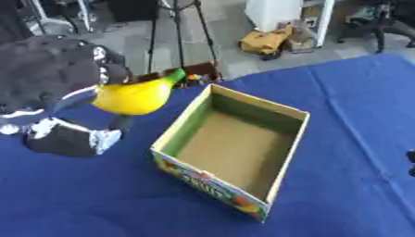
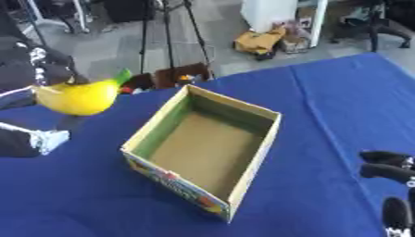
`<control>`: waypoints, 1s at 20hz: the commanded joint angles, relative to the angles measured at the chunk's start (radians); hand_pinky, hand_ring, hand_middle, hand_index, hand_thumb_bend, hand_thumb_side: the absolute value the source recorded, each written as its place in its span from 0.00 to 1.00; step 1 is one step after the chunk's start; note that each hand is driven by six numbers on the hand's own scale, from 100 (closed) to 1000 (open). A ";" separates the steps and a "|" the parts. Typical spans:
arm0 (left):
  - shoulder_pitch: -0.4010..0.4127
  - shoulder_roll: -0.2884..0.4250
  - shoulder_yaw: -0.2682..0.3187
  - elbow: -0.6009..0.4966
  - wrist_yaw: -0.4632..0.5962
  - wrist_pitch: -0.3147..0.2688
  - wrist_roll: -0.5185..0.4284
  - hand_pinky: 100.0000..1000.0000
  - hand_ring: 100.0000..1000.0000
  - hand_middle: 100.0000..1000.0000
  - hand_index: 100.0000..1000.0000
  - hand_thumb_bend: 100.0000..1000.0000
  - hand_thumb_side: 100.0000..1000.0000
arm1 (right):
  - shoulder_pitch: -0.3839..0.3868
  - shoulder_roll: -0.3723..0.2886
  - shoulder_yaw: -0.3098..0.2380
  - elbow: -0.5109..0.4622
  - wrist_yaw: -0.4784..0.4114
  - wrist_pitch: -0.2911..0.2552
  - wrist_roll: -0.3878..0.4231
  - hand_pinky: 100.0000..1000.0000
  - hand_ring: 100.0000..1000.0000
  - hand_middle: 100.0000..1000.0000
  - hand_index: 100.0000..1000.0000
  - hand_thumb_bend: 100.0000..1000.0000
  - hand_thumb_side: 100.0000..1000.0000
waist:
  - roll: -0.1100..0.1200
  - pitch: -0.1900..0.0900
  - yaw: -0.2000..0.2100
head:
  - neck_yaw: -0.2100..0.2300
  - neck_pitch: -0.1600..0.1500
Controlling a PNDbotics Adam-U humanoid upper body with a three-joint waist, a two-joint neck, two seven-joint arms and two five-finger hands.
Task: Pick up objects on the table and place them in the box.
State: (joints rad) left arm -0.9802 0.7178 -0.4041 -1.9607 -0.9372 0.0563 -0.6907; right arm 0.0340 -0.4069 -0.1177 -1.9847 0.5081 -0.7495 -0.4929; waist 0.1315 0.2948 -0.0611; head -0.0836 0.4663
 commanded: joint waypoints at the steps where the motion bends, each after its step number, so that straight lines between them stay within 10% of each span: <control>1: -0.045 -0.013 0.004 0.023 -0.013 -0.008 -0.003 0.58 0.64 0.57 0.65 0.00 0.34 | -0.010 -0.029 -0.002 -0.015 -0.011 -0.108 -0.100 0.58 0.64 0.44 0.66 0.00 0.93 | -0.002 -0.016 -0.005 | 0.006 -0.009; 20: -0.221 -0.211 -0.017 0.307 -0.047 -0.051 0.049 0.55 0.61 0.56 0.64 0.00 0.36 | -0.046 -0.058 -0.008 -0.015 -0.067 -0.098 -0.088 0.58 0.64 0.44 0.65 0.00 0.94 | 0.034 -0.004 -0.071 | 0.026 -0.017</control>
State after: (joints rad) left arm -1.1775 0.5042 -0.4283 -1.6630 -0.9781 0.0070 -0.6490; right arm -0.0053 -0.4381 -0.1173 -1.9847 0.4519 -0.7531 -0.4892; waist 0.1746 0.3059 -0.1328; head -0.0626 0.4615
